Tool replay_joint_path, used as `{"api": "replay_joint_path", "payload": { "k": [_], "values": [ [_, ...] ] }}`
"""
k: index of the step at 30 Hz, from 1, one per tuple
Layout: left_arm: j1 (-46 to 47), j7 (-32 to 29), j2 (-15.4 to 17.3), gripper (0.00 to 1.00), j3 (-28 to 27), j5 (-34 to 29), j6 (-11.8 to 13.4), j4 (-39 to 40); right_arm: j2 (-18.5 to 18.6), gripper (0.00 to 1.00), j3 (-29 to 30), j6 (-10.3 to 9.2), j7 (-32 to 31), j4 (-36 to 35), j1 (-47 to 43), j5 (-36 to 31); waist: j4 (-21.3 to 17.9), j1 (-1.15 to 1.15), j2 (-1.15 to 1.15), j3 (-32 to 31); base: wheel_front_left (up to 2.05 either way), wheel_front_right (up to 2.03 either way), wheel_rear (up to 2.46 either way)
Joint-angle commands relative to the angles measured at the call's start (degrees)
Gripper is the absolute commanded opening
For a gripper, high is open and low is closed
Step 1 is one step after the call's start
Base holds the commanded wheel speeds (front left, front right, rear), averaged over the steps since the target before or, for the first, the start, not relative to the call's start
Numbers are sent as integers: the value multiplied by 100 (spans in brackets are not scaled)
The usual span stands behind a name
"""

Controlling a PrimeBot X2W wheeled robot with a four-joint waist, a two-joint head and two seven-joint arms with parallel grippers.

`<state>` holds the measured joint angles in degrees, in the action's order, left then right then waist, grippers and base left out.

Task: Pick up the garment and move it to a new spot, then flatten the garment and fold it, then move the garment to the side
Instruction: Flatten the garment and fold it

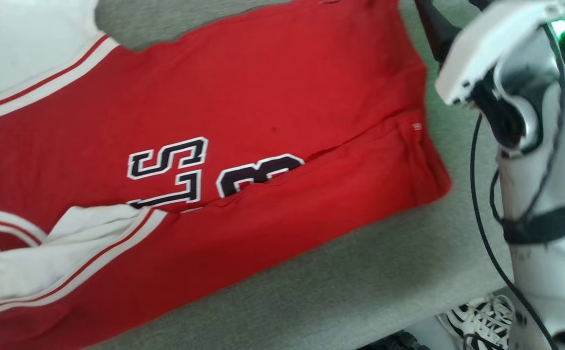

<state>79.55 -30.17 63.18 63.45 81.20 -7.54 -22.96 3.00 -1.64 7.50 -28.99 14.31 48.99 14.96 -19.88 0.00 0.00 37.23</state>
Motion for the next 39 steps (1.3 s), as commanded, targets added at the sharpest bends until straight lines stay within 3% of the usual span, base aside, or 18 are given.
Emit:
{"api": "replay_joint_path", "payload": {
  "k": [1, 10, 11, 12, 20, 24, 29, 39],
  "values": [
    [7, 9, -17, 0, 54, -26, 11, 28, -16, 100, -39, -3, -106, 93, 91, -15, 109, 0, 0, 78, 0, 0, 0],
    [98, 213, -112, 0, 246, 83, 13, 206, 16, 100, -439, -4, -1285, 1121, 794, -109, 338, 0, 0, 199, 0, 0, 0],
    [97, 276, -144, 0, 257, 98, 13, 227, 11, 27, -451, -4, -1330, 1178, 820, -100, 364, 0, 0, 197, 0, 0, 0],
    [83, 357, -186, 0, 253, 154, 13, 245, 7, 0, -440, -4, -1300, 1201, 853, -78, 397, 0, 0, 182, 0, 0, 0],
    [-213, 1321, -600, 0, 170, 518, 12, 489, 259, 0, -186, -5, -557, 912, 634, 26, 842, 0, 0, -470, 0, 0, 0],
    [-581, 1809, -569, 0, 239, 627, 12, 1041, 608, 0, -273, -5, -569, 470, 118, 236, 1144, 0, 0, -937, 0, 0, 0],
    [-1334, 2564, -199, 0, 357, 738, 12, 1986, 1089, 0, -335, -4, -852, -454, -877, 578, 1441, 0, 0, -1415, 0, 0, 0],
    [-3100, 4237, 658, 0, 718, 708, 12, 3361, 1486, 0, 198, -4, -1540, -2354, -3009, 1070, 1729, 0, 0, -1791, 0, 0, 0]
  ]
}}
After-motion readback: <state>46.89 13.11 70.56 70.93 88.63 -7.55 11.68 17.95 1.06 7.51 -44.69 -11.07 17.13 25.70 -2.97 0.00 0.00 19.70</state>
